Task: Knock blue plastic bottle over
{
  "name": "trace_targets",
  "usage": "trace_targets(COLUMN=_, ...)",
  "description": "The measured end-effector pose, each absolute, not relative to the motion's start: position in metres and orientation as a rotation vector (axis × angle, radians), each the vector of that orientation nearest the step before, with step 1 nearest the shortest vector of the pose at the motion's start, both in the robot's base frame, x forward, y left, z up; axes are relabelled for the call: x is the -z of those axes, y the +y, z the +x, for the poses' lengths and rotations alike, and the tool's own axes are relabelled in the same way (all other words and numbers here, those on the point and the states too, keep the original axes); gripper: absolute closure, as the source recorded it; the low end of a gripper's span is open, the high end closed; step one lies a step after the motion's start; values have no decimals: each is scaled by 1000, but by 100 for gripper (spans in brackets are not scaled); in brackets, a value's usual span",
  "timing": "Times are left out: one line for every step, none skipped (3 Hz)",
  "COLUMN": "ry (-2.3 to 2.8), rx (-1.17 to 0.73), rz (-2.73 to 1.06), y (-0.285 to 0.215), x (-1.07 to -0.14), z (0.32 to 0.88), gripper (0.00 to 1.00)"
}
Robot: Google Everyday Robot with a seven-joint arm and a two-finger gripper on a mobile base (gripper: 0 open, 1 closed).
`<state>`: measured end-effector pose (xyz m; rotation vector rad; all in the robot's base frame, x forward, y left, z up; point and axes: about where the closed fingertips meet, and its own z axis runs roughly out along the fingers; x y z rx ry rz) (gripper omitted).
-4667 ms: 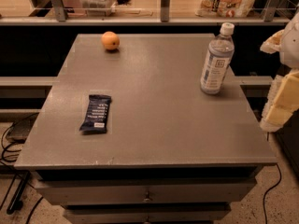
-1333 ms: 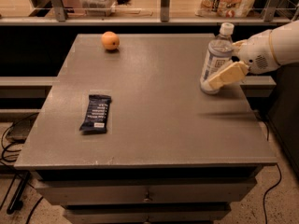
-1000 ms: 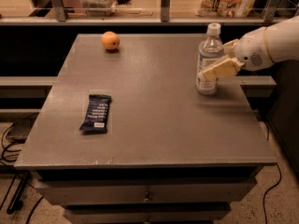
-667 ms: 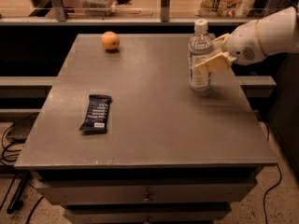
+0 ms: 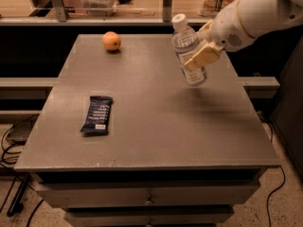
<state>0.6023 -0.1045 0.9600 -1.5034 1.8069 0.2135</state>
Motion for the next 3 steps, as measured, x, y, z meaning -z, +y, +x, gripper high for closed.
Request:
trace_targets(ry=1844, rx=-7, rz=-1620, y=-92, x=-958, z=597, gripper=100)
trace_targets(ry=1924, rx=154, rz=-1730, y=-92, x=-930, z=595, gripper=85)
trace_targets(ry=1991, rx=331, rz=-1829, y=-107, x=-902, z=597, gripper=62)
